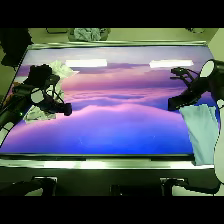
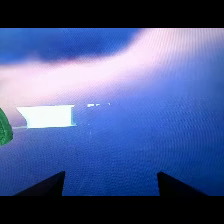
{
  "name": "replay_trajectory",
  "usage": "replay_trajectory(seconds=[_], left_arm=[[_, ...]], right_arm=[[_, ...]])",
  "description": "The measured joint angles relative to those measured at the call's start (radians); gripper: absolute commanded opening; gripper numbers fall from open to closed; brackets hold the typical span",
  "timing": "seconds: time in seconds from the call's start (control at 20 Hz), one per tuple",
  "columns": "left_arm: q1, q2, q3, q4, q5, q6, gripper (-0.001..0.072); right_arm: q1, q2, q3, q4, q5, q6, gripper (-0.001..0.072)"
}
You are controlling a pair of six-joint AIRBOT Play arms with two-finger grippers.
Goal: Fold the shirts.
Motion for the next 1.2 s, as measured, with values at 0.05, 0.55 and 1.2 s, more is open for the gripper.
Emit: replay_trajectory(seconds=[0.05,0.55,1.2], left_arm=[[0.0,0.0,0.0,0.0,0.0,0.0,0.0714],[0.0,0.0,0.0,0.002,0.0,0.0,0.0713],[0.0,-0.027,0.0,0.001,0.114,0.0,0.0714]], right_arm=[[0.0,0.0,0.0,0.0,0.0,0.0,0.0668],[0.0,0.0,0.0,0.0,-0.025,0.0,0.0668],[0.0,-0.001,0.0,0.0,-0.225,0.0,0.0668]])
